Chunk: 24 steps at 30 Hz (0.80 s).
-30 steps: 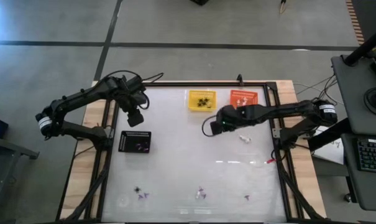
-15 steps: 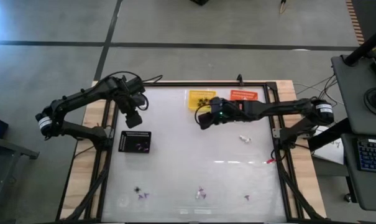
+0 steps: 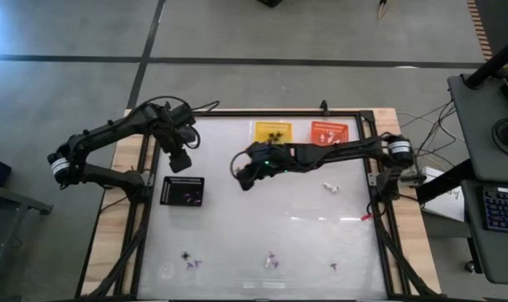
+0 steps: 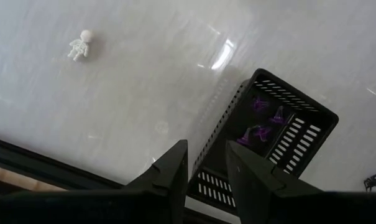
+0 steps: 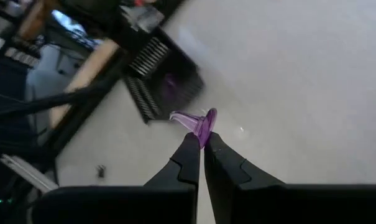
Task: Sort Halloween decoration
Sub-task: Put the purple witch hat toy into the black bin
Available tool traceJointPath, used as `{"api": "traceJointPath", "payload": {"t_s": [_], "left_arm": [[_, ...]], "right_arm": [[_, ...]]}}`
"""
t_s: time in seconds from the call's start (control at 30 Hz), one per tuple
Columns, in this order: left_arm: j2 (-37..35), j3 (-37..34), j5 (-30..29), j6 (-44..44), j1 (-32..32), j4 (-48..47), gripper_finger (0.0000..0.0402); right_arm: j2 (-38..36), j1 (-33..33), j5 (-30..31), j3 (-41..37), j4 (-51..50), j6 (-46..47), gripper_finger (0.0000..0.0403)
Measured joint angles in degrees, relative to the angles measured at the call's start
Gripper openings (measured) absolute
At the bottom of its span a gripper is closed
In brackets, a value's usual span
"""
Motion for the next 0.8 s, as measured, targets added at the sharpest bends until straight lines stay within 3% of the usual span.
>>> {"api": "traceJointPath", "payload": {"t_s": [0.2,0.8], "left_arm": [[-0.4,0.0,0.0,-0.3,0.0,0.0,0.0091],[-0.5,0.0,0.0,-1.9,0.0,0.4,0.0091]], "right_arm": [[7.1,0.2,-4.2,10.2,-0.3,-5.4,0.0009],[27.2,1.0,-14.1,31.6,-0.4,-9.3,0.0009]]}}
